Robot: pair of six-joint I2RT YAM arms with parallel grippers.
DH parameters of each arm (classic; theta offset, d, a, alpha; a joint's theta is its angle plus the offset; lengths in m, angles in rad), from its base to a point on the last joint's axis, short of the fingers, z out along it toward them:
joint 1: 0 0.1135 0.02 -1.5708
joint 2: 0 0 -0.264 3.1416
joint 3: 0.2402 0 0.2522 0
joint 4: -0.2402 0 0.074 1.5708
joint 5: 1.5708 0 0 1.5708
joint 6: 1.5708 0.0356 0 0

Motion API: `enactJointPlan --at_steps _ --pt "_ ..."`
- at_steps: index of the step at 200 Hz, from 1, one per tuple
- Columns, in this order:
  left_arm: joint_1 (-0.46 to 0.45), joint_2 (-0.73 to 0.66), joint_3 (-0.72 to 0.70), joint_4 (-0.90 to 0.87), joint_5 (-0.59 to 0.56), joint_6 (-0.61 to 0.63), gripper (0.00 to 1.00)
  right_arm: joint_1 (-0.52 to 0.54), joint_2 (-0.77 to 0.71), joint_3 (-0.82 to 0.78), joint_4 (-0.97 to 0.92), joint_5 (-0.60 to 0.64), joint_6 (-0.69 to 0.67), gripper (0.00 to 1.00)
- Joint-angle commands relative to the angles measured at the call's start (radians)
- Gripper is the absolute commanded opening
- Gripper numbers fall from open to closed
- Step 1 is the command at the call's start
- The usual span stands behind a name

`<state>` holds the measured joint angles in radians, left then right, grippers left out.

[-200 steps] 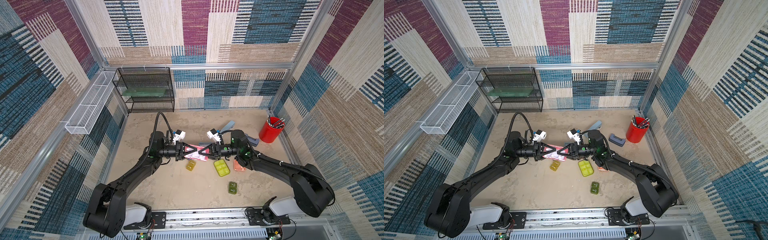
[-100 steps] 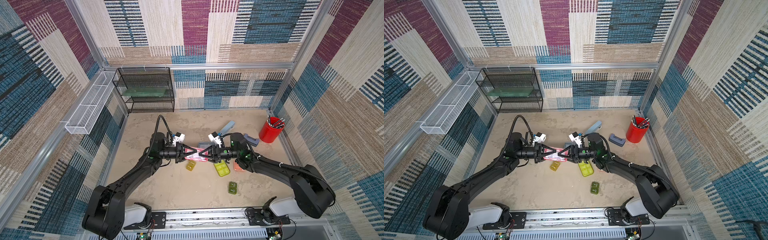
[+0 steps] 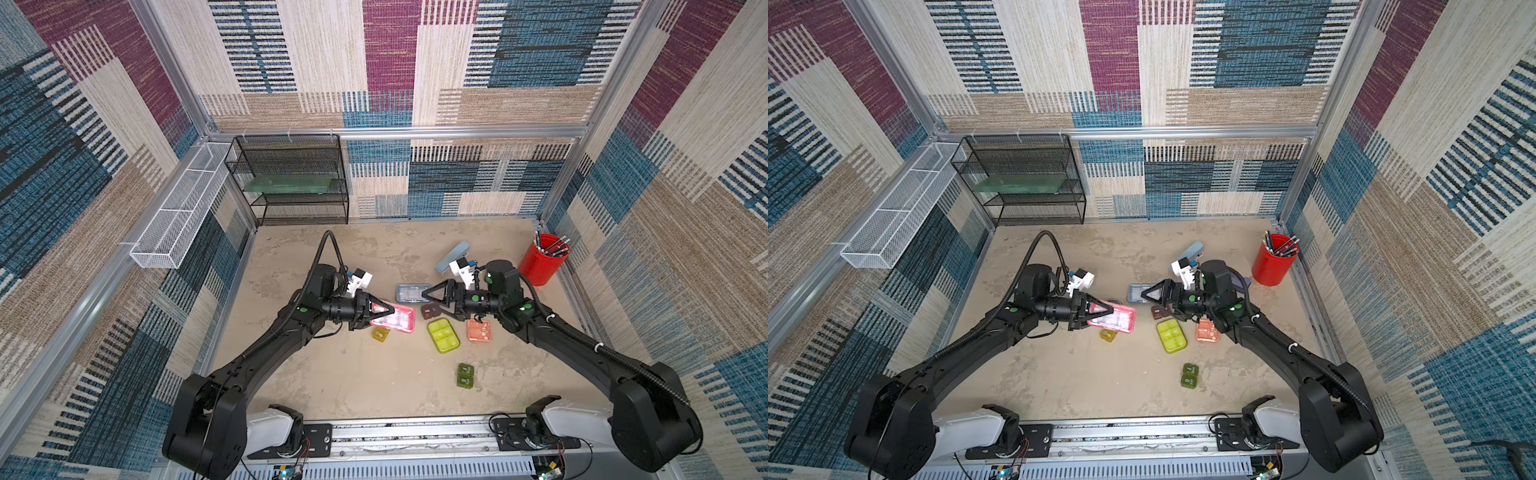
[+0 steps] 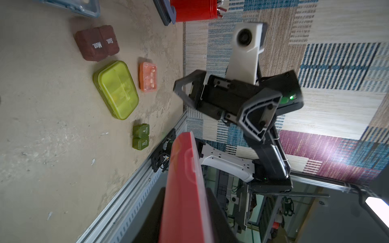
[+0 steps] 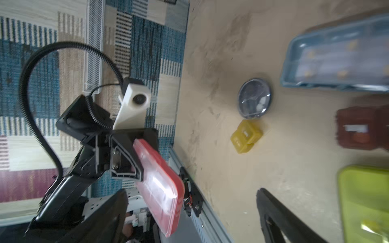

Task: Close pillboxes
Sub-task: Close the lid on the pillbox, then place the pillbox at the center of the board.

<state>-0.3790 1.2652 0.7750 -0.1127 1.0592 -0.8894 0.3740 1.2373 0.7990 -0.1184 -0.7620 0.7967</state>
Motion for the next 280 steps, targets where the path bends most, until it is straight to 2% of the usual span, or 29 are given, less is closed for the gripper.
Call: enactJointPlan --at_steps 1,28,50,75,95,120,155,189,280 --pt "-0.029 0.001 -0.041 -0.146 -0.033 0.151 0.02 -0.036 -0.023 0.052 -0.278 0.109 -0.163 1.00" --pt "-0.086 0.022 -0.124 -0.093 -0.093 0.137 0.02 -0.059 -0.057 0.052 -0.287 0.132 -0.165 0.95" --pt "-0.132 0.051 -0.162 -0.050 -0.142 0.118 0.02 -0.060 -0.076 0.034 -0.280 0.158 -0.147 0.95" --pt "-0.179 0.092 -0.159 -0.046 -0.203 0.120 0.02 -0.062 -0.117 0.027 -0.283 0.211 -0.128 0.95" --pt "-0.203 0.126 -0.148 -0.042 -0.237 0.124 0.03 -0.065 -0.160 0.056 -0.342 0.302 -0.142 0.95" --pt "-0.230 0.170 -0.122 -0.031 -0.260 0.129 0.04 -0.111 -0.222 0.062 -0.412 0.379 -0.155 0.95" --pt "-0.266 0.251 -0.072 -0.031 -0.280 0.149 0.03 -0.198 -0.321 0.003 -0.404 0.396 -0.153 0.95" --pt "-0.284 0.299 -0.035 -0.027 -0.279 0.153 0.02 -0.237 -0.394 -0.034 -0.385 0.401 -0.140 0.95" --pt "-0.288 0.371 0.025 -0.065 -0.271 0.192 0.02 -0.248 -0.336 -0.044 -0.352 0.379 -0.103 0.95"
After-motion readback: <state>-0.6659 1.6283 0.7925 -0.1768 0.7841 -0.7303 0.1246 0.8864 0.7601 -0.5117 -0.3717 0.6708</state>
